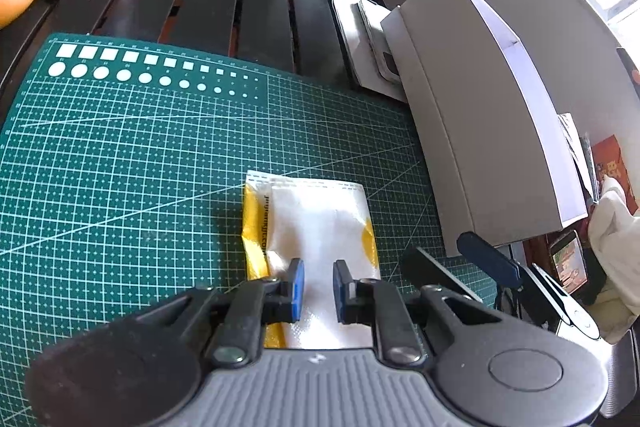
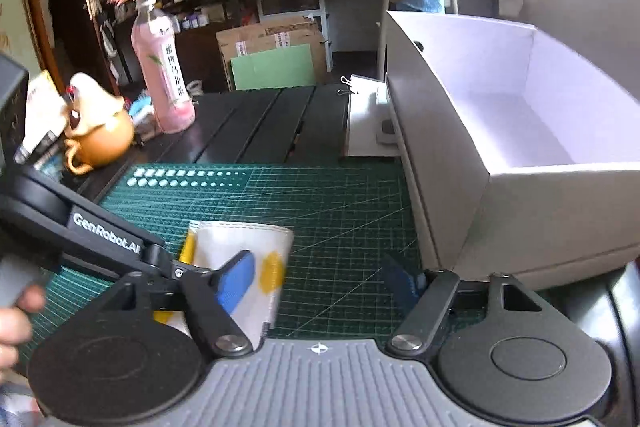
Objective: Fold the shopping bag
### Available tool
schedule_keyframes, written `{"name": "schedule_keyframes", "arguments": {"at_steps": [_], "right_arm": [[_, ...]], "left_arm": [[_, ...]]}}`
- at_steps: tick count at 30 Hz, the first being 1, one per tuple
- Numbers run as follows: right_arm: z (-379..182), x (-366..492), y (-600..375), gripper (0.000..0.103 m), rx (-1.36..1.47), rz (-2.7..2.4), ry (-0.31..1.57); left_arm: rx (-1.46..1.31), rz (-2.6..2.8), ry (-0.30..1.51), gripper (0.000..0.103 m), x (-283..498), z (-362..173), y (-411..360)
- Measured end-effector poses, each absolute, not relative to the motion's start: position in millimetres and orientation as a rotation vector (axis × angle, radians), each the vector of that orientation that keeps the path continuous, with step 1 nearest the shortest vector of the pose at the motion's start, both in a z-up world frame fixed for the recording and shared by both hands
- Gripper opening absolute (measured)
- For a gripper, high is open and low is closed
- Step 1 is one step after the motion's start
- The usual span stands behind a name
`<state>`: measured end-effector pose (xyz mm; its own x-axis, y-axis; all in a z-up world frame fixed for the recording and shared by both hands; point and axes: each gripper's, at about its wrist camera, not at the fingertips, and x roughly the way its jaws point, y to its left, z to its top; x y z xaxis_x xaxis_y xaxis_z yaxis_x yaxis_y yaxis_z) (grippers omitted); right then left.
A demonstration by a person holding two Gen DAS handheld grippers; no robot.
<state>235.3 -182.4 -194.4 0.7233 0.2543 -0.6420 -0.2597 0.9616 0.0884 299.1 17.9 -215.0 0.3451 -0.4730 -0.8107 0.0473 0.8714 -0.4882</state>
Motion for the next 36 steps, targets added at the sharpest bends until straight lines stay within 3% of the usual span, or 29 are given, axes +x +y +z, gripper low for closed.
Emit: {"name": "schedule_keyframes", "arguments": {"at_steps": [1,3,4,21,29,36], "right_arm": [[-194,238,-180,0.036,-0.005,0.287,0.709],[-193,237,-182,0.006,0.004,0.285,0.703],[-193,238,-182,0.003,0.011,0.292,0.701],[-224,252,-162,0.001,-0.084,0.290,0.761],[-206,256,-175,0.000,0.079,0.339,0.699],[-220,261,-165,0.000,0.049,0.358,0.762]], "left_arm": [[-0.412,-0.350,1.177,0.015,299,-215,18],[-0.403,-0.351,1.174,0.015,299,-214,17],[-0.399,-0.351,1.173,0.015,298,-214,16],[-0.385,-0.352,1.171,0.015,300,-217,13],[-0.414,-0.352,1.179,0.015,302,-217,14],[-0.420,-0.346,1.175,0.015,295,-213,14]]}}
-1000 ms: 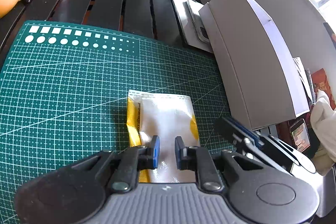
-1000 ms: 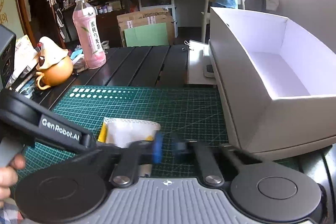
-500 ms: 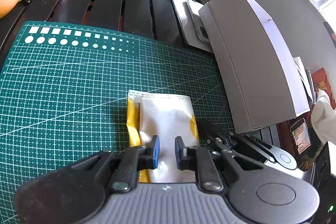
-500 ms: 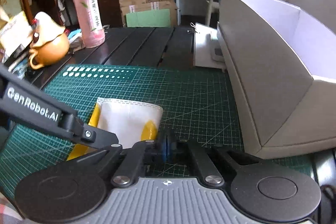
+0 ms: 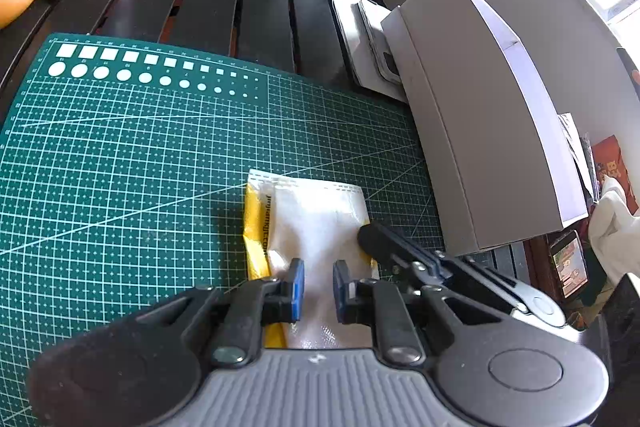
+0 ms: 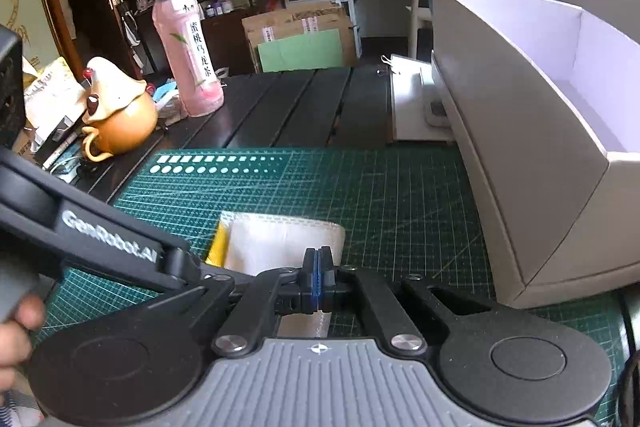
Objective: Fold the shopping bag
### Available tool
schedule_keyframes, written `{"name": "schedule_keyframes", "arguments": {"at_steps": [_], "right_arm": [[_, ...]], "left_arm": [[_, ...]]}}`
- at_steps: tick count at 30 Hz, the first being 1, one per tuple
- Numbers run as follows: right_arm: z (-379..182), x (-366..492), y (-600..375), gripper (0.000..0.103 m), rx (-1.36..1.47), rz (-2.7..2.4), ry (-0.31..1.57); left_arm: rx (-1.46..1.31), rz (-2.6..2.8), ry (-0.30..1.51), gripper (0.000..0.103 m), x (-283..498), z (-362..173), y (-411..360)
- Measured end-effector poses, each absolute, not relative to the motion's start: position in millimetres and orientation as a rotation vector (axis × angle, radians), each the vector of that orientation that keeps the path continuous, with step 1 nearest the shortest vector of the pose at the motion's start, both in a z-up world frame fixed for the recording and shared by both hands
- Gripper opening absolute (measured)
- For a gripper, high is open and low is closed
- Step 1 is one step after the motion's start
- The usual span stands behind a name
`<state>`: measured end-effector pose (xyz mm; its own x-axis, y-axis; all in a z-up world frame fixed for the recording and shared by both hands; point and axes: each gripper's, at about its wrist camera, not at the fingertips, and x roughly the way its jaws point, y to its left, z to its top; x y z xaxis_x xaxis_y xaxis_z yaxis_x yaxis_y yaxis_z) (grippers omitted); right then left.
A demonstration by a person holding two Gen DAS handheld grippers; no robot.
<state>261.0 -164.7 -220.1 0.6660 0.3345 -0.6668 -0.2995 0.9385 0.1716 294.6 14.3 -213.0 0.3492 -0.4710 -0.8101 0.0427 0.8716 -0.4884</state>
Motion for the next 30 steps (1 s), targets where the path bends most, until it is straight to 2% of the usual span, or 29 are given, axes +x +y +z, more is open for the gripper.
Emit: {"name": "schedule_keyframes", "arguments": {"at_steps": [9,30], "right_arm": [[-226,264,-173,0.000,0.151,0.354,0.782],[-215,208,-168,0.000,0.057,0.331,0.875]], "left_arm": [[-0.389,-0.348,1.168,0.015,292,-210,11],[-0.412,-0.369,1.160,0.014,297,-214,14]]}}
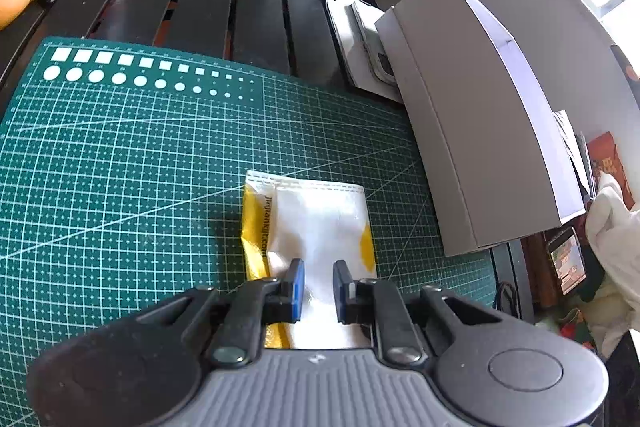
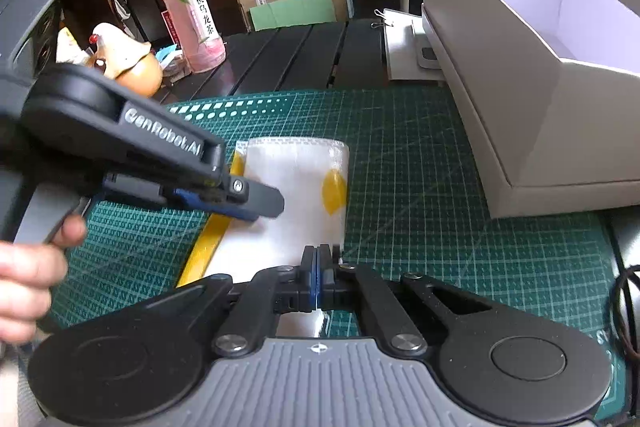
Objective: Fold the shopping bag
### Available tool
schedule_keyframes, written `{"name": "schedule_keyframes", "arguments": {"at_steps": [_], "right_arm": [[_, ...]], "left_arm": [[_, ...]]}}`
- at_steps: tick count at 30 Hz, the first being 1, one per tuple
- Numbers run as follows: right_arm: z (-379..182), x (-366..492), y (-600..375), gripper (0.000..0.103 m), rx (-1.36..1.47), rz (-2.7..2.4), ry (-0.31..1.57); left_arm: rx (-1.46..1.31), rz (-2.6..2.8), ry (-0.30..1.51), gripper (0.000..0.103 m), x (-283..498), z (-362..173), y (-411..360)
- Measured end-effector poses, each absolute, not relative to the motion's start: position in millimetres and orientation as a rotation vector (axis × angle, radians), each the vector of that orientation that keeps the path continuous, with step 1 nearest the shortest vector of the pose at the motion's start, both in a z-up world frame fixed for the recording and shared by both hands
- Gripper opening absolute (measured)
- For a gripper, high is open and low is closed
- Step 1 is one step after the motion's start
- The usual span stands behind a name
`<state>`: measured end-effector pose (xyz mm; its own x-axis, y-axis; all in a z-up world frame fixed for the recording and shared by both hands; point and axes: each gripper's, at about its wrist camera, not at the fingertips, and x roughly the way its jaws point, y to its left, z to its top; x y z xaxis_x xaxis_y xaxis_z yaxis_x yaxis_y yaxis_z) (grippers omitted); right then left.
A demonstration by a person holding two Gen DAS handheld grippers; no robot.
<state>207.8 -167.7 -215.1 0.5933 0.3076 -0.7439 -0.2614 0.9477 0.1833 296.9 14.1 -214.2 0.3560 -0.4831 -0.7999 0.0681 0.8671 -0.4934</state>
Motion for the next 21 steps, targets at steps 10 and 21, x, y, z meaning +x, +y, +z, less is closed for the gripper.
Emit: {"name": "schedule_keyframes", "arguments": {"at_steps": [10,21], "right_arm": [[-202,207,-223,0.016,0.442,0.411,0.937],[-234,243,-264,0.035,0.733,0.497,1.070]], "left_arm": [[-0.416,-0.376,1.155,0.014,300,-216,15],[-0.478,-0.382,1.169,0.015,305,-220,21]]}}
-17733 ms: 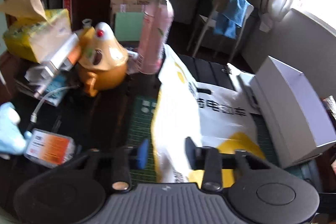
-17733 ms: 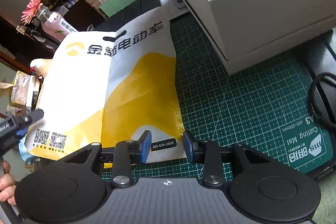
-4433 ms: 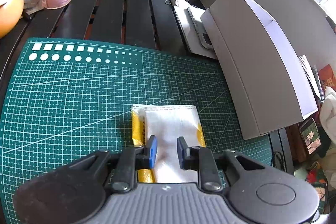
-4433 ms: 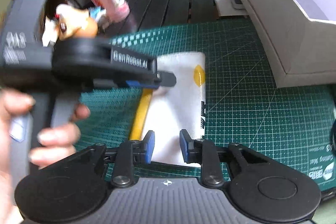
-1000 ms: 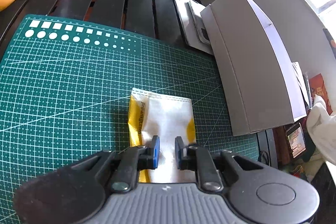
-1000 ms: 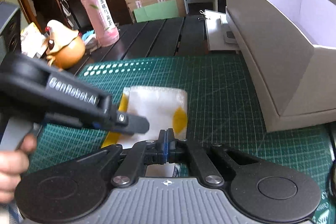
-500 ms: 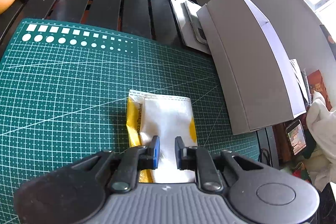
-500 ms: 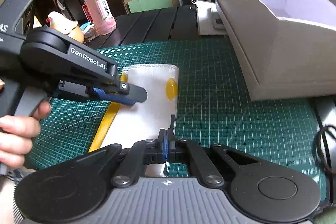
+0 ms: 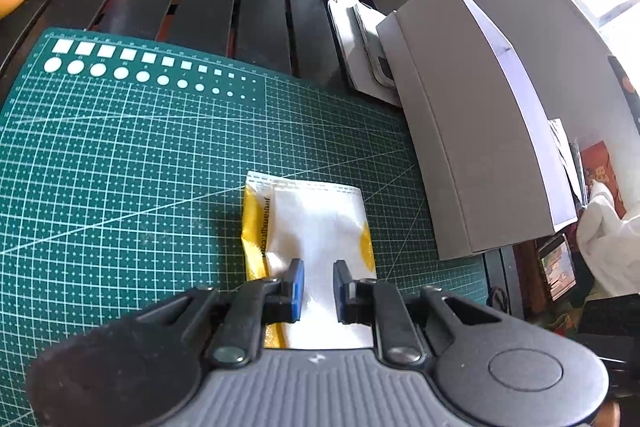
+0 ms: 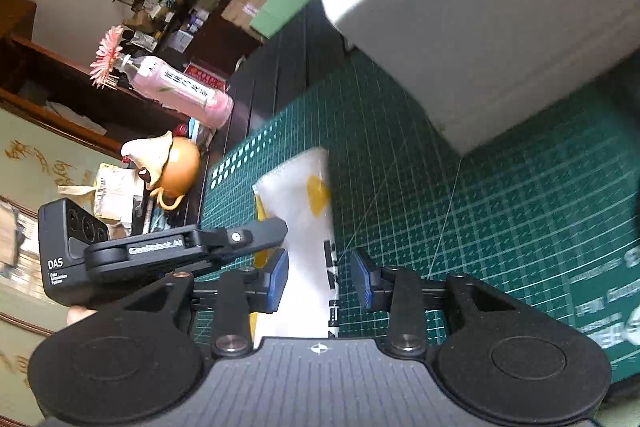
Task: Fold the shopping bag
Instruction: 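Grasp the folded bag with the left gripper and lift it upright off the mat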
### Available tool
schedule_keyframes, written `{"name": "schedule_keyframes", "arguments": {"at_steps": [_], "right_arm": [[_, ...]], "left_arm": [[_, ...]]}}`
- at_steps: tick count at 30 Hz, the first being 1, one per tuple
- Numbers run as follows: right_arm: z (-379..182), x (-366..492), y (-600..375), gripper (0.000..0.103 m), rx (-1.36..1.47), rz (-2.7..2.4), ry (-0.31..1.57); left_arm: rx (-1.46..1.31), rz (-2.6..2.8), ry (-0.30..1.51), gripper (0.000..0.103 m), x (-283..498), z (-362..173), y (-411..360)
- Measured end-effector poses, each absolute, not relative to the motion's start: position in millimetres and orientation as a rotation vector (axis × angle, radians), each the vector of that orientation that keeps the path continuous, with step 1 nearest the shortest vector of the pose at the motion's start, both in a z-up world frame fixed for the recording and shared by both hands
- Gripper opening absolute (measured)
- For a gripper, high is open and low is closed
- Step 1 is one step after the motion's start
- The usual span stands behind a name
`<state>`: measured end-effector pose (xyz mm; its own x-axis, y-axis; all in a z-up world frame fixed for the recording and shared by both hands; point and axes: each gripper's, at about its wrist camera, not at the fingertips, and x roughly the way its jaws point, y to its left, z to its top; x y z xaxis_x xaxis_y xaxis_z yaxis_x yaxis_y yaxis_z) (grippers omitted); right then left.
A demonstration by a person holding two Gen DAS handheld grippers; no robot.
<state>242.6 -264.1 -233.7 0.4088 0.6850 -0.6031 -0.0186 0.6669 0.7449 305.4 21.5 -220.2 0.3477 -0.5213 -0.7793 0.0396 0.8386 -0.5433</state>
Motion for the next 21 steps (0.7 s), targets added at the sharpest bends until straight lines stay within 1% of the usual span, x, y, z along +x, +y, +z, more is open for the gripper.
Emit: {"name": "schedule_keyframes", "arguments": {"at_steps": [2,5,8,9,15,16,17,18,19,21], "right_arm": [[-242,246,-256,0.033,0.723,0.512,1.097],[-246,251,-253,0.033,0.745,0.546,1.106],[-251,258,-250,0.033,0.795,0.567,1.115],[-253,260,-249,0.036,0.814,0.574,1.118],[-255,275,-237,0.036,0.829,0.616,1.119],[-255,275,-236,0.034,0.817,0.612,1.117],[-254,275,-234,0.021,0.804,0.607,1.116],[-254,276,-232,0.014,0.791,0.603,1.114],[-257,276,-230,0.014,0.780,0.590,1.112],[-257,277,-230,0.012,0.795,0.583,1.110]], "left_arm": [[-0.518,-0.386,1.179,0.015,307,-223,27],[-0.620,-0.388,1.201,0.014,311,-231,39],[-0.749,-0.383,1.226,0.011,314,-243,54],[-0.783,-0.379,1.234,0.009,314,-246,58],[-0.845,-0.371,1.245,0.007,315,-253,66],[-0.840,-0.370,1.241,0.007,315,-252,66],[-0.836,-0.369,1.238,0.007,315,-251,67],[-0.829,-0.369,1.231,0.007,316,-249,67],[-0.824,-0.375,1.223,0.010,316,-246,68],[-0.821,-0.407,1.210,0.031,318,-241,67]]}}
